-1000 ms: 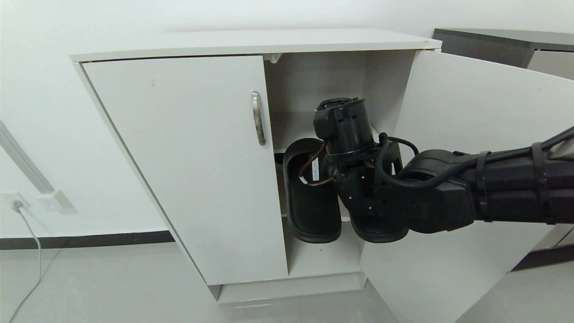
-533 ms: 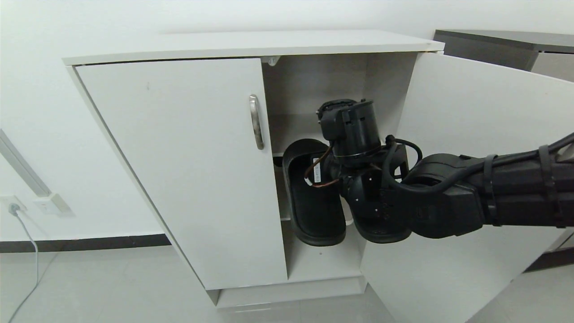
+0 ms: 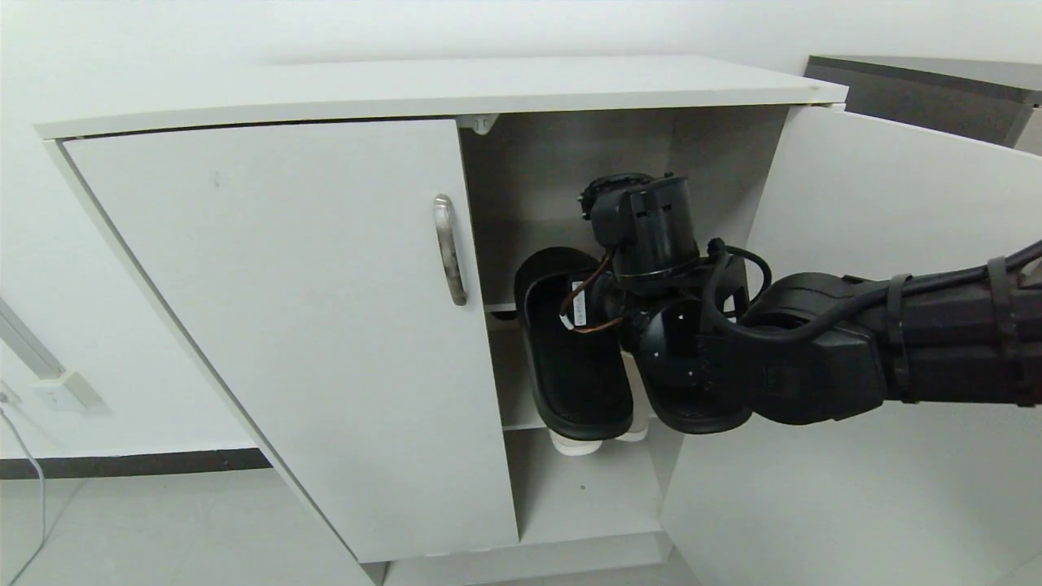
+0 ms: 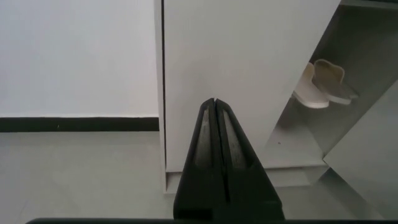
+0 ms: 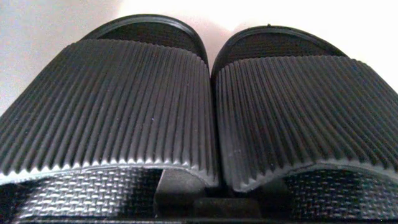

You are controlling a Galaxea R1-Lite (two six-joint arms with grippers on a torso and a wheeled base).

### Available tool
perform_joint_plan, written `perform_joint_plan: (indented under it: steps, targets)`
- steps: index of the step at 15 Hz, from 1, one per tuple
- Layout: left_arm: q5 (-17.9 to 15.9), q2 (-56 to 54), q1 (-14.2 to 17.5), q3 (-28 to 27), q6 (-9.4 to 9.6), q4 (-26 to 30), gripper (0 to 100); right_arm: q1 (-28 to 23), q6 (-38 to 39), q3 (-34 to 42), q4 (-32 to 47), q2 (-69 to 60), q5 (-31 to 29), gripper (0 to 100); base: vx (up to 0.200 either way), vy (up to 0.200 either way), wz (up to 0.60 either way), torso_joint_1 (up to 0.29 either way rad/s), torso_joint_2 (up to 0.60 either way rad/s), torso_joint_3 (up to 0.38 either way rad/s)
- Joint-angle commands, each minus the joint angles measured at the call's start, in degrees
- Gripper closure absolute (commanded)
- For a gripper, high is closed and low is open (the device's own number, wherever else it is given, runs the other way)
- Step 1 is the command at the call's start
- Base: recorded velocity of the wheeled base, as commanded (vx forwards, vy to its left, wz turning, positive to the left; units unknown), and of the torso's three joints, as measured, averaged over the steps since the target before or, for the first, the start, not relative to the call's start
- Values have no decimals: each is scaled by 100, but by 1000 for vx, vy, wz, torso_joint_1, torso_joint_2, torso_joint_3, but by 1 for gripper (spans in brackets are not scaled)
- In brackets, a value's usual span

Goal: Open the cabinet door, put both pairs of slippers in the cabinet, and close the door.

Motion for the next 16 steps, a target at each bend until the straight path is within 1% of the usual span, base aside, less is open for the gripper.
perform_joint_plan:
  steps: [1,5,8,12,16]
  targets:
    - [1,8,1,-2,-10,10,100,-69,1,-72,6,123,119,100,0,0,0,0,0,0]
    - [10,8,1,-2,8,1,100,-174,1,-239,14,229,180,100,0,0,0,0,0,0]
    - [1,-1,1,-2,-1,1,100,-174,1,-239,14,229,145,100,200,0,0,-2,-1,4]
    - [1,8,1,-2,-1,1,100,-174,1,-248,23,202,136,100,0,0,0,0,0,0]
    - [10,-1,1,-2,-10,1,100,-262,-7,-512,58,361,171,100,0,0,0,0,0,0]
